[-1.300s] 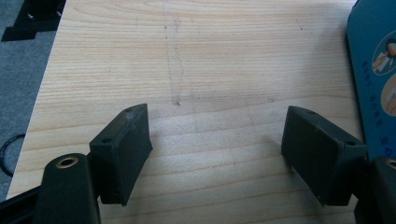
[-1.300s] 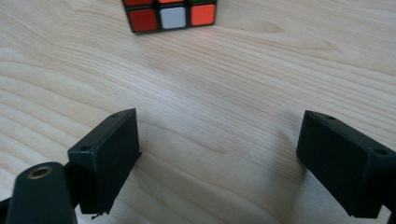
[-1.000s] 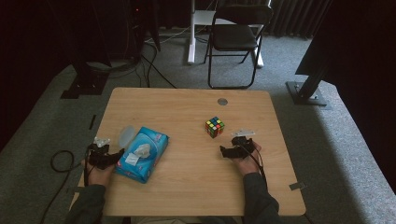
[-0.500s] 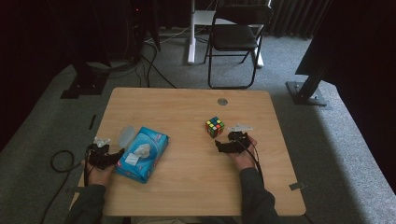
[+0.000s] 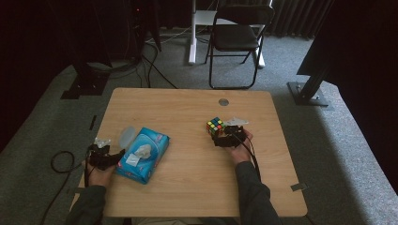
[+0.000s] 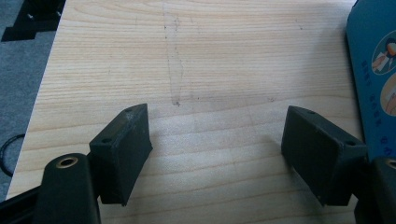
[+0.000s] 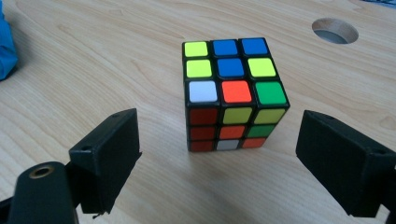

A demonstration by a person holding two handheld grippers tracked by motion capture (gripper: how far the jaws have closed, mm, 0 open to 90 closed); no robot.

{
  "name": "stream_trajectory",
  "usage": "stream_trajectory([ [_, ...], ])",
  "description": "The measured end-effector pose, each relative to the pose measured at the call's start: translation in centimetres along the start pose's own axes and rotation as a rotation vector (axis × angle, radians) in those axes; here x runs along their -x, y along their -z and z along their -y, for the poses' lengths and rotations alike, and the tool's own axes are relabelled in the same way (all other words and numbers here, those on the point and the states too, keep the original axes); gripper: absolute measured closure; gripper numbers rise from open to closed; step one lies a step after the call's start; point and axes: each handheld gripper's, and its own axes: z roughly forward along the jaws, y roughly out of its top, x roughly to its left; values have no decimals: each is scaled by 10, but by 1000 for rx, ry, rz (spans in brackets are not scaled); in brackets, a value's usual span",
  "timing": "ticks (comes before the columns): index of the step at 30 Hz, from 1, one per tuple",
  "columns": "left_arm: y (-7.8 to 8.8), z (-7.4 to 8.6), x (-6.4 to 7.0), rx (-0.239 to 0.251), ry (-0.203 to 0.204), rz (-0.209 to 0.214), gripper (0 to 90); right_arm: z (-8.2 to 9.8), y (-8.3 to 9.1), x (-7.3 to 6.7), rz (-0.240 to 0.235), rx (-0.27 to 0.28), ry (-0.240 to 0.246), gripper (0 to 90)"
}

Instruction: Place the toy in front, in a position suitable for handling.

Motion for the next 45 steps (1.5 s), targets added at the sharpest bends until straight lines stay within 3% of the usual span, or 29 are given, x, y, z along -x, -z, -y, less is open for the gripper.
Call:
stream_trajectory([
  [9,0,0,0,-1,-1,0,245,-6,-15,3,12,-7,13,135],
  [20,0,0,0,-1,-1,0,245,-6,-34,16,-19,-42,-59,169],
  [31,0,0,0,0,0,0,245,-6,-34,15,-31,-21,-29,329],
  [39,0,0,0,0,0,0,245,-6,-34,13,-34,-20,-15,339],
  [45,0,0,0,0,0,0,245,-6,-33,6,-44,-21,24,341],
])
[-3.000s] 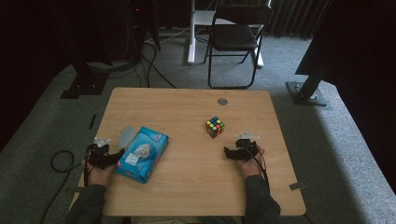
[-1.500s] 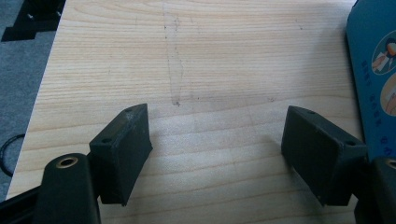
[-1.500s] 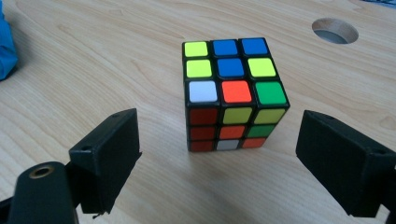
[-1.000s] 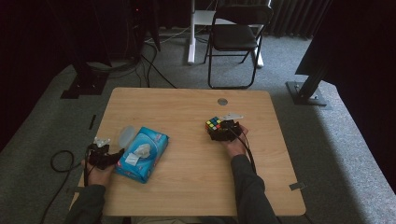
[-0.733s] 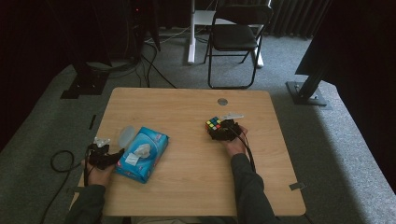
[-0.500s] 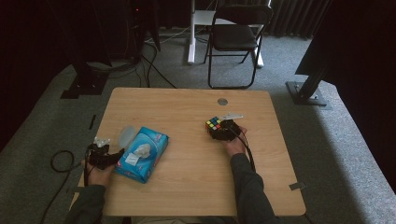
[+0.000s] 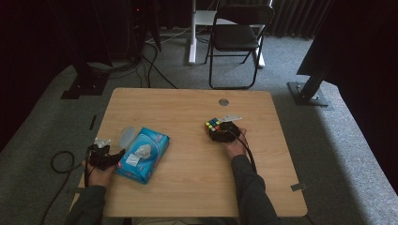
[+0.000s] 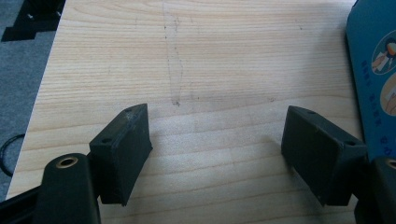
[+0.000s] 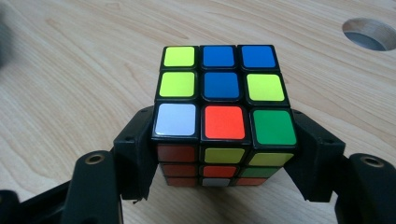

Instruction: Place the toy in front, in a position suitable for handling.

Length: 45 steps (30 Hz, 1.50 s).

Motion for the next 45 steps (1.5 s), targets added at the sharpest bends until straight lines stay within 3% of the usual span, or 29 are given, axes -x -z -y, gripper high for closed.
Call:
stream_trajectory([
  [19,0,0,0,0,0,0,245,1,12,-45,-64,13,144,341],
  [33,0,0,0,0,0,0,245,7,23,-69,-141,28,141,341],
  [45,0,0,0,0,0,0,245,13,27,-81,-165,14,156,340],
])
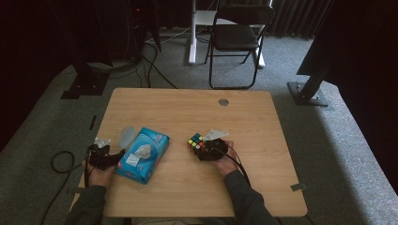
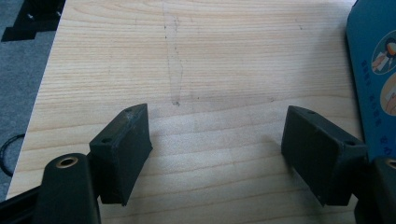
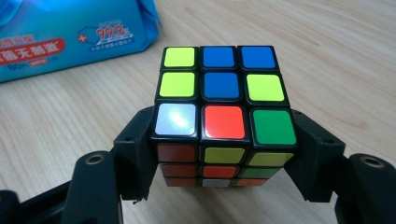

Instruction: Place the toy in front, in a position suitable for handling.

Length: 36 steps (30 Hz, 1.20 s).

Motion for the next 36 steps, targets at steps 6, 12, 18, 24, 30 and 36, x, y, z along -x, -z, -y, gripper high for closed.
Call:
stream_trajectory([
  [6,0,0,0,0,0,0,245,10,-4,1,-41,-7,3,337],
  [12,0,0,0,0,0,0,246,11,0,1,-32,-18,14,252],
  [18,0,0,0,0,0,0,246,19,4,4,-32,-38,2,227],
  [24,0,0,0,-1,0,-2,241,30,6,7,-29,-45,-14,225],
  [30,3,1,-2,9,11,-6,314,36,7,9,-26,-61,-15,230],
  [36,8,-1,-1,24,11,11,367,43,7,15,-36,-72,-32,240],
])
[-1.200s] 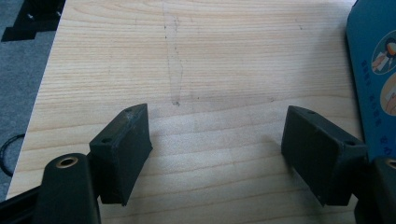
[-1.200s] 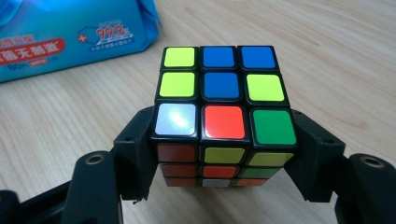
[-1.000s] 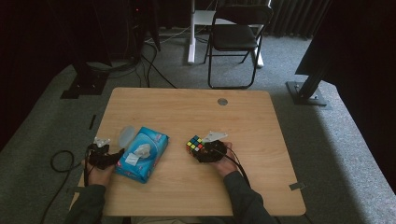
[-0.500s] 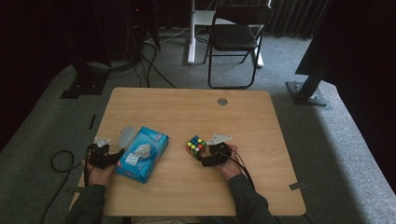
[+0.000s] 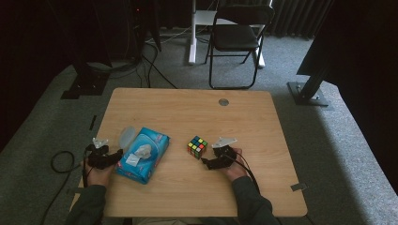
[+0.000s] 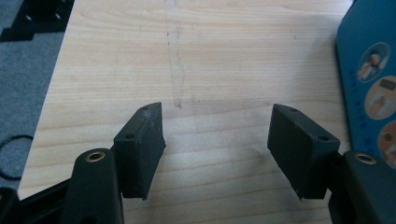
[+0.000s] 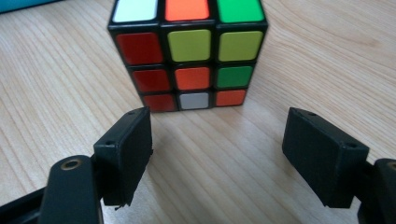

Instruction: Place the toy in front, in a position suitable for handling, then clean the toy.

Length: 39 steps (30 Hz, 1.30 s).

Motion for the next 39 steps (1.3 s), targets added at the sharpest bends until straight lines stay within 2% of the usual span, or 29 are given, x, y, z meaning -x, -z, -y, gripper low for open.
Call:
stream_trajectory([
  [3,6,-3,3,5,-17,-7,368,2,1,1,12,0,14,241],
  [9,22,-6,2,30,-3,-20,369,4,2,1,27,-2,35,239],
  [15,37,-9,0,72,-9,-39,368,5,3,0,30,-2,30,240],
  [20,45,-10,2,76,-26,-29,369,5,3,0,32,-1,29,240],
  [24,51,-12,2,84,-23,-17,368,5,3,0,33,-2,27,240],
  [29,63,-17,2,116,-15,0,369,6,4,-1,38,-2,23,239],
  [34,77,-25,3,151,-26,2,368,6,5,-1,38,-2,23,239],
  [39,91,-30,4,177,-34,26,368,6,5,-1,38,-3,21,239],
])
